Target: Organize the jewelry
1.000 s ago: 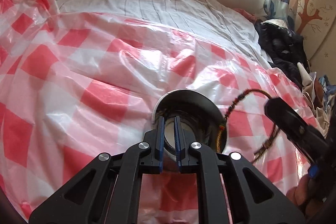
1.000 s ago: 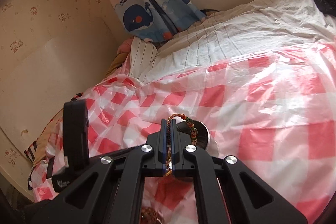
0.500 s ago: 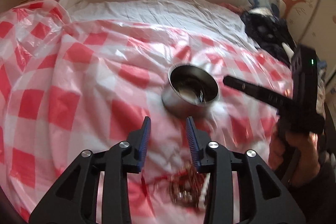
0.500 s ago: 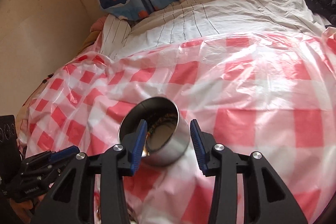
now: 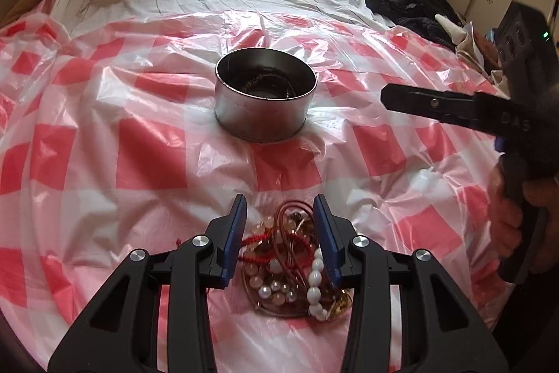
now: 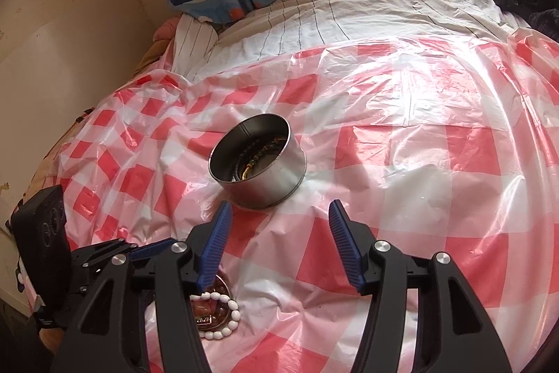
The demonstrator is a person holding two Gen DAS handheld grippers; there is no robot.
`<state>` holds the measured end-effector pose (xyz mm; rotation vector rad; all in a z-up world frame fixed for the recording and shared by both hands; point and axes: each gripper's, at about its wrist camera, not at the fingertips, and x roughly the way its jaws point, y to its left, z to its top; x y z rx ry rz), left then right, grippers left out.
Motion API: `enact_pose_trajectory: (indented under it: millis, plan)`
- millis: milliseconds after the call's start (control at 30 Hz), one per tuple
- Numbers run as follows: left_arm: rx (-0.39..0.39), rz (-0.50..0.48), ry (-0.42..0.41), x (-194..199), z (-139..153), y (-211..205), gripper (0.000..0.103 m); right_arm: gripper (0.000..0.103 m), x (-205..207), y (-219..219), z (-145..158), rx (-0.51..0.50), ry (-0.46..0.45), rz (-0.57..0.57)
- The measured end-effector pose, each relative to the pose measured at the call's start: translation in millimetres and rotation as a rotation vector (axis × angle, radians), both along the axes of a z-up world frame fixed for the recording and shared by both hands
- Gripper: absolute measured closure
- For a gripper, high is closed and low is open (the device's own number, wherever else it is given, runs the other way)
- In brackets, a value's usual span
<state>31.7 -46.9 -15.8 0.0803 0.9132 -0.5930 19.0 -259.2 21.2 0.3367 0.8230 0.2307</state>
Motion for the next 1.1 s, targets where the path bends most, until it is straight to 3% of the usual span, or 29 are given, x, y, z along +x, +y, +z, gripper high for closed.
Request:
enact_pose_trajectory:
  millis: [267,467,567,733,867,1000,1100]
  plan:
    - [0.067,-0.028,-0.017,2.1,-9.7,-12.9,0.066,0.042,-5.7,9.4,2.8,-0.024,-0.008,0.036]
    - [0.115,-0.064,-0.055,-3.5,-3.5,-15.4,0.095,0.04,-6.2,11.0,2.7,-0.022,-0.011,0.041]
    - [0.036,-0.053,-0.013,1.0,2.0,-4.8,0.096,0.04,-5.9,12.8,2.6,-0.022,-0.01,0.045]
    - [-0.261,-0.019,0.061,10.5,22.6,30.1,0.096,0.04,-5.5,16.6,2.6,-0.015,-0.01,0.065]
    - [-0.314,0.037,0.059,15.4,31.5,48.9,0.096,0.04,-6.0,22.5,1.3,-0.021,-0.003,0.096]
    - [-0.464,0.082,0.093,22.6,34.5,71.7,0.096,0.04,-5.7,31.6,-2.2,-0.042,0.013,0.133]
    - [-0.162,0.217,0.028,28.3,29.8,67.7,0.096,0.04,-5.9,39.0,-6.9,-0.067,0.029,0.162]
